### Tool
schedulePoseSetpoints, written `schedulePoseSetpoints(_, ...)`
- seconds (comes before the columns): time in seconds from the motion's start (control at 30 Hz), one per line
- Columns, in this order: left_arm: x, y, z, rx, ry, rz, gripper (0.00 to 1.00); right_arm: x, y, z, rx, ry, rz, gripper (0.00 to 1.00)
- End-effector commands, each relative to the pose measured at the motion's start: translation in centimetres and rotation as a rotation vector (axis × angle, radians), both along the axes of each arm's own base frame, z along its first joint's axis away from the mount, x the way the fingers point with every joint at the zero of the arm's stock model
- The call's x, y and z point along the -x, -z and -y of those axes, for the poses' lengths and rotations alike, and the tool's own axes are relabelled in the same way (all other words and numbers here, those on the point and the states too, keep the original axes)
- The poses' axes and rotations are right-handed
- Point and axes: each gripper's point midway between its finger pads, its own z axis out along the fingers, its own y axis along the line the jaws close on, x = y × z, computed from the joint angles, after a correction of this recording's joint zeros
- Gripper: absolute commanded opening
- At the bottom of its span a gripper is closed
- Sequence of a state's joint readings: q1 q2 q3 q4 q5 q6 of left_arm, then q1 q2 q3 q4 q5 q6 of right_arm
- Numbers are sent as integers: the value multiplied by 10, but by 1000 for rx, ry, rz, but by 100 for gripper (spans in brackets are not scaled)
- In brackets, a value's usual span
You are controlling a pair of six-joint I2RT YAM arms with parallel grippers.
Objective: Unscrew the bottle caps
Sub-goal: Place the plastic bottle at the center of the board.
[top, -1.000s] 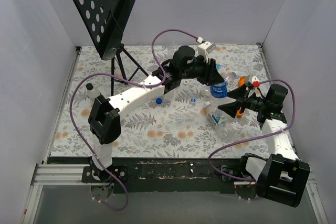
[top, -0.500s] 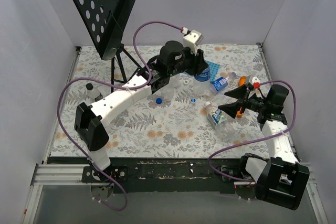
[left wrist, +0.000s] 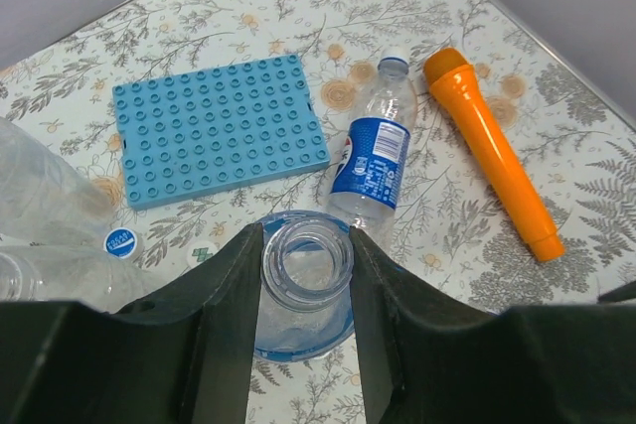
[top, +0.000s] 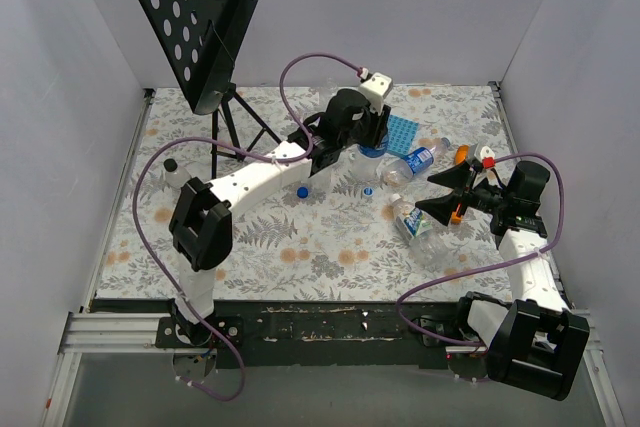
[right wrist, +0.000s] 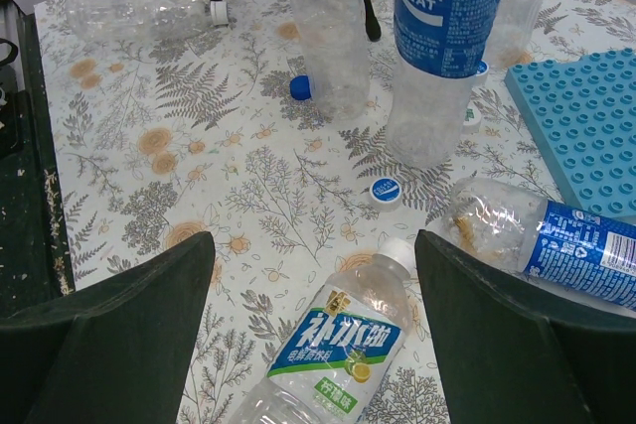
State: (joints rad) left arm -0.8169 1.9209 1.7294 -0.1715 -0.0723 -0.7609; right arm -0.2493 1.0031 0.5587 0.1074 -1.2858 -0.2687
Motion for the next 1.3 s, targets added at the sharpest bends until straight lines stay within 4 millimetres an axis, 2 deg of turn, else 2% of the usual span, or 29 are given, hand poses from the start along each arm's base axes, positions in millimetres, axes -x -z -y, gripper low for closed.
schedulePoseSetpoints(0.0, -20, -26, -3, 44, -40, 79, 0, -1, -5, 1, 4, -10, 27, 88)
schedulePoseSetpoints(0.1, -27, -18, -3, 43, -45, 70, 0, -1, -5, 1, 3, -11, 25, 88)
schedulePoseSetpoints(0.33, -24, 5, -5, 46, -37, 17, 0, -1, -5, 1, 4, -11, 26, 88)
schedulePoseSetpoints(0.6, -18, 20, -10, 41, -43, -19, 13, -1, -4, 1, 4, -9, 23, 88)
schedulePoseSetpoints(0.73, -16, 17, -11, 48, -44, -23, 28, -1, -3, 1, 6, -8, 23, 88)
schedulePoseSetpoints(0.87, -14, 13, -13, 50, -44, -28, 50, -1, -2, 1, 4, -9, 20, 88)
schedulePoseSetpoints(0.93, -13, 9, -13, 52, -44, -27, 55, -2, -3, 1, 6, -8, 21, 88)
schedulePoseSetpoints(1.27, -8, -24, -16, 81, -35, 0, 64, -2, -2, 1, 5, -9, 19, 88)
